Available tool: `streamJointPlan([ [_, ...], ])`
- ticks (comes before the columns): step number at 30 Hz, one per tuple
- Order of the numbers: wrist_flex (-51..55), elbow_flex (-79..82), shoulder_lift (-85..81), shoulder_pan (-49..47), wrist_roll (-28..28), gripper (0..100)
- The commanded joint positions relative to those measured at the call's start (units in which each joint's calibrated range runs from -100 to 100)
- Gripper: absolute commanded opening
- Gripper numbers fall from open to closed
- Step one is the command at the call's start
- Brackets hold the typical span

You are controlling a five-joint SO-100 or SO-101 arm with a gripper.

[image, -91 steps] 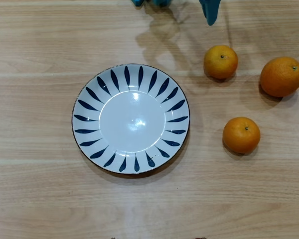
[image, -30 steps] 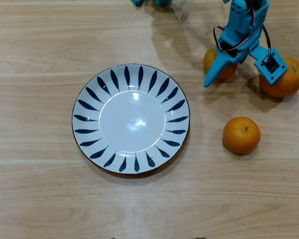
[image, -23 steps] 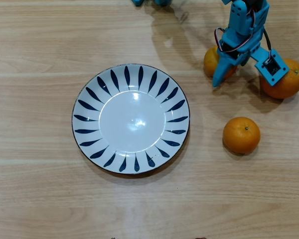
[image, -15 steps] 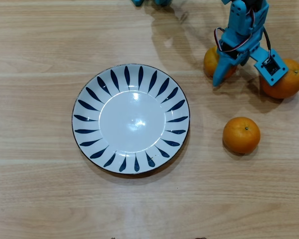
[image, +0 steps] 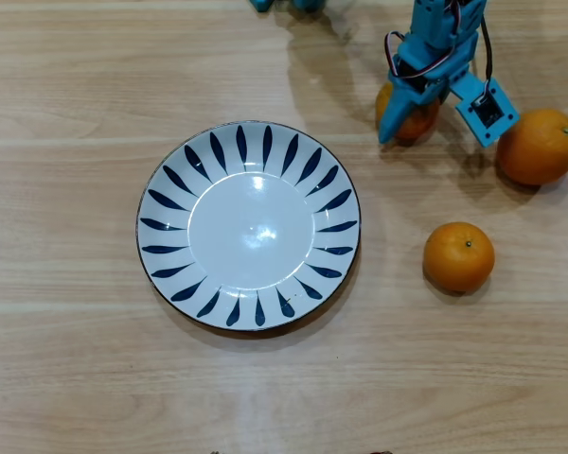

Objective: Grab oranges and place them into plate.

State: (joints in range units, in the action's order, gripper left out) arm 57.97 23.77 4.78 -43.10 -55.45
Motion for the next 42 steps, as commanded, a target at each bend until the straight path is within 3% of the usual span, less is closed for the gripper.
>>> streamJointPlan([
  [1,-0.17,0.18,-2.67,0.92,-0.12,38],
  [9,-0.17,0.18,-3.09,0.76,0.2,37],
  [15,-0.17,0.18,-3.26,0.84,0.25,28],
  [23,0.78,-3.9,-6.98,1.57,0.88,28],
  [28,1.29,-10.51,-12.73,6.57,6.84,28],
  [34,9.37,-20.38,-17.72,15.2,14.26,28],
  [42,9.89,-20.56,-19.49,29.71,26.18,28],
])
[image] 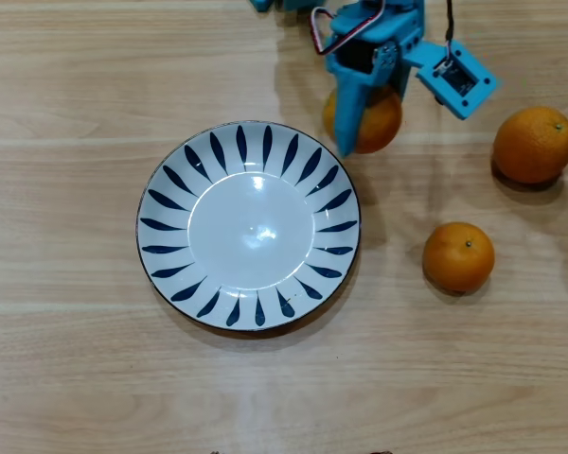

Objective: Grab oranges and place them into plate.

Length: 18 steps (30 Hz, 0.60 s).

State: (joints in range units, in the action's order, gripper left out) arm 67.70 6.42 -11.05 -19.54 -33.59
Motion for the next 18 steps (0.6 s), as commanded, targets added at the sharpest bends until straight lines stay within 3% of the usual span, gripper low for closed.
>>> streamJointPlan([
  [1,-0.36,-2.12,-3.66,7.85,5.16,28],
  [7,-3.37,8.75,-3.16,14.87,6.25,28],
  [14,-9.99,14.09,-2.4,15.35,5.94,29],
  [18,-9.9,14.0,-2.4,14.62,5.94,47],
])
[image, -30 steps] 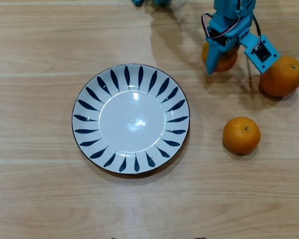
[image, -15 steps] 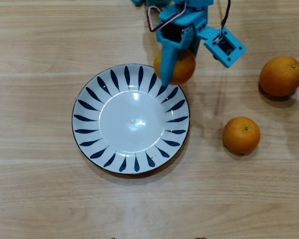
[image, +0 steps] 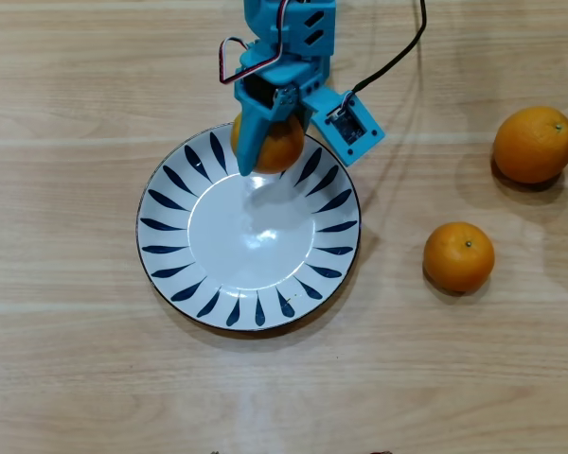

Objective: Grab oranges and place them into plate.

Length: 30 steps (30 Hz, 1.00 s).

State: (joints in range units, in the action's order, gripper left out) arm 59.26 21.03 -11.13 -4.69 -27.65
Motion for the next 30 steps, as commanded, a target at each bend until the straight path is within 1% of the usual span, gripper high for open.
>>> streamJointPlan([
  [1,-1.46,-0.61,-2.4,-0.4,-0.01,50],
  [3,-1.29,-0.61,-2.48,-0.56,-0.06,56],
  [5,-1.12,-0.7,-2.73,-1.2,-0.21,58],
  [8,-0.94,-0.88,-2.99,-1.77,-0.69,57],
  [11,-0.51,-2.24,-3.49,-3.94,-0.11,54],
  [13,1.98,-4.5,-4.17,-6.93,-0.01,49],
  [14,4.13,-7.58,-4.59,-10.64,-0.37,42],
  [15,3.96,-10.3,-4.85,-14.83,-0.74,31],
  [17,3.78,-12.47,-4.93,-18.62,-1.31,22],
  [22,2.32,-14.01,-6.03,-28.06,-7.32,24],
  [26,-5.93,-12.02,-8.99,-36.6,-13.34,24],
  [30,-15.13,-5.32,-9.58,-41.77,-22.17,24],
])
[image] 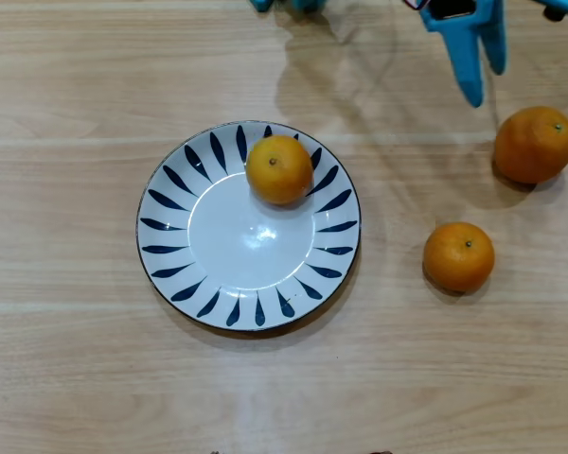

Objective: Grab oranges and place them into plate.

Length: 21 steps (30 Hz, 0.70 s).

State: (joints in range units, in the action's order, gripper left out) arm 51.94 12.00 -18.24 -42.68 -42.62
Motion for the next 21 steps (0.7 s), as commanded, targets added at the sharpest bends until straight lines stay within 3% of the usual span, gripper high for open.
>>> streamJointPlan([
  [1,-9.87,5.61,-2.47,-4.5,-8.82,24],
  [6,-19.66,13.58,-2.39,-6.36,-13.21,27],
  [13,-25.34,18.29,-1.29,-8.13,-15.88,46],
  [21,-27.14,9.14,12.07,-12.08,-19.38,48],
])
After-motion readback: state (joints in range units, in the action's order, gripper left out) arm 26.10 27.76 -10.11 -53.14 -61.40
